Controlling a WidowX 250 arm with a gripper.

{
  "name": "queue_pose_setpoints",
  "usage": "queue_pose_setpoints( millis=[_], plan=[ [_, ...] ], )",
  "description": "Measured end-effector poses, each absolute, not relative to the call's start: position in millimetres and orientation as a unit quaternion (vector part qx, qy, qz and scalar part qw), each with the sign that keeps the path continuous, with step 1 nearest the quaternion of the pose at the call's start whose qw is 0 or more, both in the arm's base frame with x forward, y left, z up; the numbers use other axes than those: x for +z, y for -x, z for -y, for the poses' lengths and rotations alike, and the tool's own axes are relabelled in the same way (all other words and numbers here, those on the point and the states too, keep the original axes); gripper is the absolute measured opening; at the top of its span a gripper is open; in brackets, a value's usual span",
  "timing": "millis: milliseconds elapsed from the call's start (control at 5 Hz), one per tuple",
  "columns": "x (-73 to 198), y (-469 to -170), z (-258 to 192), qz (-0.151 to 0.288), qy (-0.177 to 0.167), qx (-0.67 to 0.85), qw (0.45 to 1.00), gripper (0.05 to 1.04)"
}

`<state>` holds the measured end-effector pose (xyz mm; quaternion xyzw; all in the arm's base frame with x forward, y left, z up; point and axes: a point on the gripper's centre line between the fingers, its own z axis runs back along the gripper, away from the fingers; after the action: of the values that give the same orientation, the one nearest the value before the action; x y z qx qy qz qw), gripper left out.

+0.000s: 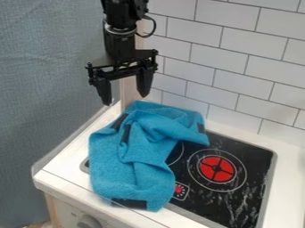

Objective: Fold the cloth top right to the bottom left

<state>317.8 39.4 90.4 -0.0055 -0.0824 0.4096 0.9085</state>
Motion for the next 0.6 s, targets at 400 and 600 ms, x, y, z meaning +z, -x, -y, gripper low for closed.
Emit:
queue_pose_setpoints(
  millis=[400,600],
  plan=[
    [75.2,-309.2,-24.6,0.039,-0.015,0.421,0.906,1.001],
    [79.1,-318.6,4.8,0.027,-0.021,0.431,0.902,1.001]
  ],
)
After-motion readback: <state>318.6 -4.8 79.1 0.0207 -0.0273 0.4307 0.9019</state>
